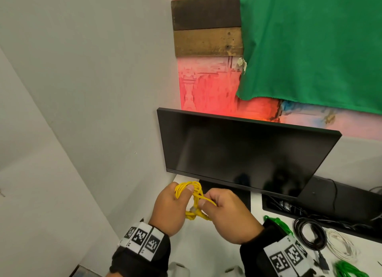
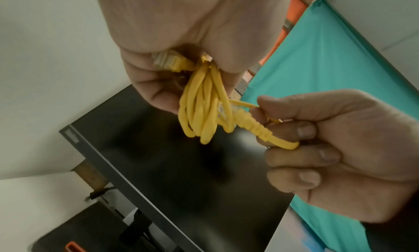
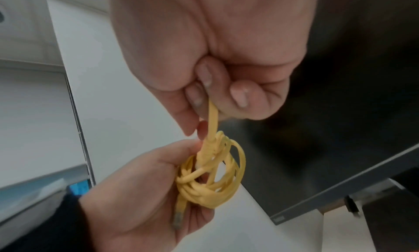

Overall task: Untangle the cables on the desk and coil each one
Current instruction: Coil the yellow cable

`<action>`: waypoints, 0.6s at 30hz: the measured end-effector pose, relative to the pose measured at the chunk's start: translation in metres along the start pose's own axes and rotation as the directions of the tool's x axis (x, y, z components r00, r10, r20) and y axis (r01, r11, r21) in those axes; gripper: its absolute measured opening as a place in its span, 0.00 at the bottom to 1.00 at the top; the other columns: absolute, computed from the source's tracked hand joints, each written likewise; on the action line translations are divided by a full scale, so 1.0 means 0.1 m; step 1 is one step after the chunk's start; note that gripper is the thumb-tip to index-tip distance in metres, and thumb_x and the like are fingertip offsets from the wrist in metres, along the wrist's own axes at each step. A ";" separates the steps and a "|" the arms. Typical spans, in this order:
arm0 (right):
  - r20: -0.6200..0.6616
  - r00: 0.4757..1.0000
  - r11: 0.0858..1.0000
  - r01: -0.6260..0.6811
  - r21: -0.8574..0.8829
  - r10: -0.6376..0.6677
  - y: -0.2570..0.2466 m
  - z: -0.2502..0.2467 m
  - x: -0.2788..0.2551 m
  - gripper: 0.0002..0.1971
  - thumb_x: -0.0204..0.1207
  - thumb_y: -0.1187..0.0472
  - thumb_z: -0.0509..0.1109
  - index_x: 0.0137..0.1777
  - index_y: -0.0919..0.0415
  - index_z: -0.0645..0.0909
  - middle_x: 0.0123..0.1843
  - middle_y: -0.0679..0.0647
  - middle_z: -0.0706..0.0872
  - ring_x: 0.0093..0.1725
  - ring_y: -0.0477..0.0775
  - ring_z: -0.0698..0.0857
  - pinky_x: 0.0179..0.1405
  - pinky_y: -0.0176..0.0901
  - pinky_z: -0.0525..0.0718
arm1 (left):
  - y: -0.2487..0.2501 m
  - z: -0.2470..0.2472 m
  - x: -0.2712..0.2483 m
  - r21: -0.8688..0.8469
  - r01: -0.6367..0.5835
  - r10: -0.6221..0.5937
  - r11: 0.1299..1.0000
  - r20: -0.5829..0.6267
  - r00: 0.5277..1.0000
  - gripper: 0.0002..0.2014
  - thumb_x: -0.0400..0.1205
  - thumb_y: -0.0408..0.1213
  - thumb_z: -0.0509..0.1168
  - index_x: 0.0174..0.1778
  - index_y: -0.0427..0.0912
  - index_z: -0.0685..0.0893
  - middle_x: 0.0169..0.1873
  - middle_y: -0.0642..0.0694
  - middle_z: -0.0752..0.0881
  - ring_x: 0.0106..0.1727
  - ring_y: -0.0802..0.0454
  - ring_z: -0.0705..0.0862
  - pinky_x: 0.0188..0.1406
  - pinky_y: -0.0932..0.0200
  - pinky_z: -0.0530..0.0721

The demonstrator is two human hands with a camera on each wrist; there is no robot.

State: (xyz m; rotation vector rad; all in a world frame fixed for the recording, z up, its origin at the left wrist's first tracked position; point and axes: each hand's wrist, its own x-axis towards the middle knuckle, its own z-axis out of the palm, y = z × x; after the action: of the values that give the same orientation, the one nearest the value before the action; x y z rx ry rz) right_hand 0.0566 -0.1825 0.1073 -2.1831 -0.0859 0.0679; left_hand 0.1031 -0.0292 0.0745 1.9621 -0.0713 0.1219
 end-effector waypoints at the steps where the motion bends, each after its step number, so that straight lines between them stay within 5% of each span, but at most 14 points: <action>1: 0.003 1.000 1.000 -0.007 -0.009 0.007 0.00 -0.02 -0.01 0.13 0.84 0.52 0.64 0.39 0.57 0.80 0.36 0.56 0.80 0.34 0.47 0.77 0.37 0.44 0.78 | 0.00 0.00 0.00 0.008 -0.007 0.007 1.000 0.010 1.000 0.16 0.83 0.49 0.64 0.36 0.41 0.80 0.29 0.45 0.82 0.36 0.47 0.86 0.36 0.53 0.84; 8: -0.082 0.997 0.963 -0.016 -0.271 -0.006 -0.01 -0.19 -0.07 0.11 0.85 0.52 0.63 0.39 0.46 0.76 0.38 0.45 0.78 0.35 0.43 0.77 0.32 0.31 0.68 | -0.03 -0.07 -0.05 0.241 -0.193 0.192 0.951 0.029 0.981 0.18 0.81 0.59 0.62 0.34 0.48 0.74 0.28 0.50 0.79 0.29 0.56 0.79 0.28 0.63 0.76; 13: -0.133 0.991 0.998 0.006 0.069 0.003 -0.01 -0.14 -0.04 0.09 0.84 0.55 0.64 0.41 0.51 0.80 0.32 0.49 0.85 0.31 0.45 0.84 0.38 0.44 0.86 | 0.01 -0.11 -0.04 0.297 -0.251 0.254 0.921 0.029 0.967 0.19 0.80 0.61 0.60 0.34 0.49 0.74 0.28 0.49 0.79 0.30 0.54 0.80 0.30 0.57 0.79; 18: -0.034 0.997 0.991 -0.062 0.120 0.067 0.13 -0.14 0.00 0.07 0.79 0.52 0.73 0.41 0.51 0.85 0.32 0.46 0.84 0.30 0.43 0.83 0.32 0.38 0.81 | 0.02 -0.16 0.05 0.014 -0.023 0.024 1.000 -0.074 0.997 0.17 0.82 0.50 0.65 0.33 0.43 0.81 0.27 0.47 0.84 0.29 0.50 0.87 0.33 0.48 0.88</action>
State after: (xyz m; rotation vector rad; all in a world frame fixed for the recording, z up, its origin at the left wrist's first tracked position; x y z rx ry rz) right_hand 0.0577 -0.2008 0.1049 -2.0665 0.0102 0.0671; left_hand 0.1069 -0.0150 0.0832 1.9683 -0.0451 0.2112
